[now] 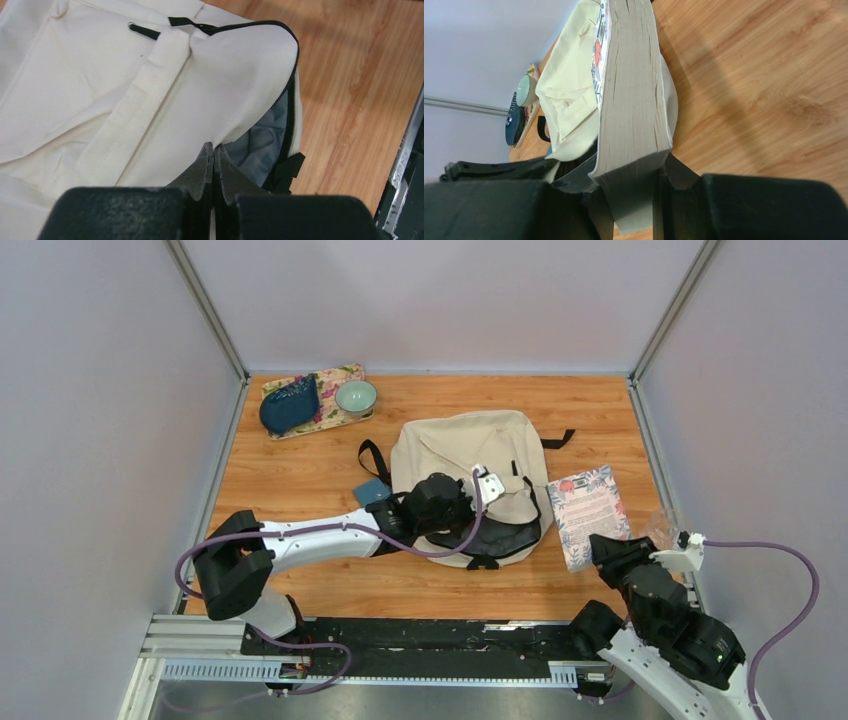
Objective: Pack the student bag
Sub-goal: Place the book in the student bag.
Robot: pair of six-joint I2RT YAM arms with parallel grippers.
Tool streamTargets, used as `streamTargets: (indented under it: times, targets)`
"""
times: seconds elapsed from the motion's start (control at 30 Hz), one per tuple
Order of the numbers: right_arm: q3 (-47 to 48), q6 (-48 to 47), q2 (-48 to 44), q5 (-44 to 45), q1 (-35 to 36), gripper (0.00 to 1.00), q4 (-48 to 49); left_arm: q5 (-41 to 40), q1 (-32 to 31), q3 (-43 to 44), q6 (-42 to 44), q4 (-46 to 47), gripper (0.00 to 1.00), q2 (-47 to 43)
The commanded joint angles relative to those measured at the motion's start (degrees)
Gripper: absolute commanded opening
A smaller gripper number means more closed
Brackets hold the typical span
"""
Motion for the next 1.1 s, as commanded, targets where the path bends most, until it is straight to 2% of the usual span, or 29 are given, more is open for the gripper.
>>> streamTargets:
  times: [0.0,0.13,0.4,0.6,0.8,1.07]
  targets:
    - [5.0,4.1,-3.8,0.6,0.2,0.00,-2.6,-4.8,2.8,3.5,-8.6,3.9,0.00,-1.9]
    - [9.3,6.8,-4.1,-2.6,0.2,0.00,-10.3,-6.2,4.2,1.5,-12.2,7.2,0.00,-4.1]
    - [12.8,10.7,-4.3,-12.9,0.2,0.00,-14.7,-7.4,4.2,1.1,-12.7,12.1,0.00,-5.8]
    - [8.9,12.0,-4.2,-23.5,0.2,0.00,-8.4,-5.7,4.3,1.8,-12.4,15.3,0.00,-6.3]
    - [2.4,13.7,-4.0,-32.2,0.2,0.00,2.9,-0.8,4.3,1.4,-12.5,18.1,0.00,-7.6]
    - [-6.2,17.2,-3.5,-35.0,0.1,0.00,14.2,4.8,3.9,0.3,-12.2,20.1,0.00,-10.2]
